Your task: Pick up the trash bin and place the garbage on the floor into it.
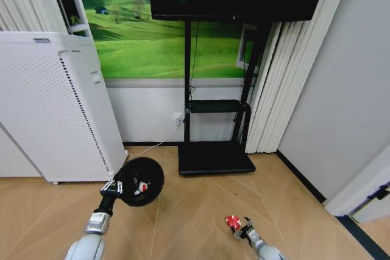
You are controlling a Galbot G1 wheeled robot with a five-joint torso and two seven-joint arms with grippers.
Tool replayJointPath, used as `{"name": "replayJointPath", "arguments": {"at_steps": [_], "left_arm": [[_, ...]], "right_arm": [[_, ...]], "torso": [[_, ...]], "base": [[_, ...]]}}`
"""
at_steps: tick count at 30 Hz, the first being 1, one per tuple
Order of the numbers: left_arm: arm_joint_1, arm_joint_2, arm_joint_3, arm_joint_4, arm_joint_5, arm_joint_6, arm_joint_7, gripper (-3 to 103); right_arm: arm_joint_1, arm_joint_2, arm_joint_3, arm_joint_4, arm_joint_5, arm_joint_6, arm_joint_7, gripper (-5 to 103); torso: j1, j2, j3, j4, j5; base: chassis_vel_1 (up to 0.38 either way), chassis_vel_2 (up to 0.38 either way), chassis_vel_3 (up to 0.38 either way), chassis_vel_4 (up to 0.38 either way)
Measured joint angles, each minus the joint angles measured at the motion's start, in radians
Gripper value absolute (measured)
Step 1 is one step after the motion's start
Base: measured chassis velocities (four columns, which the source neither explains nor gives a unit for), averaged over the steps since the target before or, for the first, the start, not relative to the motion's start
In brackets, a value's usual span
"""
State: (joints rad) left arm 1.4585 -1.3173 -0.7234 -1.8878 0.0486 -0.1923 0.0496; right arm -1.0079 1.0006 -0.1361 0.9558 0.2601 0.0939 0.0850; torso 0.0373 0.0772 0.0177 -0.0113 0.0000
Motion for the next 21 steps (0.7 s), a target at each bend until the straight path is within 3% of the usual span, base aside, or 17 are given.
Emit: {"name": "replayJointPath", "arguments": {"at_steps": [9, 10, 12, 14, 18, 21], "left_arm": [[0.003, 0.000, 0.001, 0.005, 0.002, -0.005, 0.000, 6], [0.006, 0.000, 0.000, 0.006, 0.002, -0.006, 0.000, 6], [0.007, 0.000, 0.000, 0.006, 0.002, -0.007, 0.000, 6], [0.009, 0.000, -0.002, 0.012, 0.003, -0.011, 0.000, 6], [0.010, -0.001, -0.002, 0.015, 0.004, -0.013, -0.001, 6], [0.010, -0.004, 0.001, 0.015, 0.006, -0.013, -0.001, 6]], "right_arm": [[0.012, 0.008, -0.017, -0.018, -0.016, 0.016, -0.008, 102], [0.012, 0.013, -0.017, -0.026, -0.026, 0.027, -0.017, 93], [0.012, 0.015, -0.017, -0.029, -0.029, 0.031, -0.021, 93], [0.009, 0.026, -0.014, -0.035, -0.040, 0.049, -0.032, 78], [0.009, 0.029, -0.011, -0.037, -0.042, 0.055, -0.032, 66], [0.007, 0.029, -0.008, -0.037, -0.044, 0.060, -0.032, 50]], "torso": [[0.000, 0.000, 0.000, -0.0003, 0.0000], [0.000, 0.000, 0.000, -0.0003, 0.0001], [0.000, 0.000, 0.000, -0.0003, 0.0000], [0.000, 0.000, 0.000, -0.0002, 0.0002], [0.000, 0.000, 0.000, -0.0001, 0.0000], [0.000, 0.000, 0.000, -0.0001, -0.0001]], "base": [[0.000, 0.000, 0.000, 0.000], [0.000, 0.000, 0.000, 0.000], [0.000, 0.000, 0.000, 0.000], [0.000, 0.000, 0.000, 0.000], [0.000, 0.000, 0.000, 0.000], [0.000, 0.000, 0.000, 0.000]]}}
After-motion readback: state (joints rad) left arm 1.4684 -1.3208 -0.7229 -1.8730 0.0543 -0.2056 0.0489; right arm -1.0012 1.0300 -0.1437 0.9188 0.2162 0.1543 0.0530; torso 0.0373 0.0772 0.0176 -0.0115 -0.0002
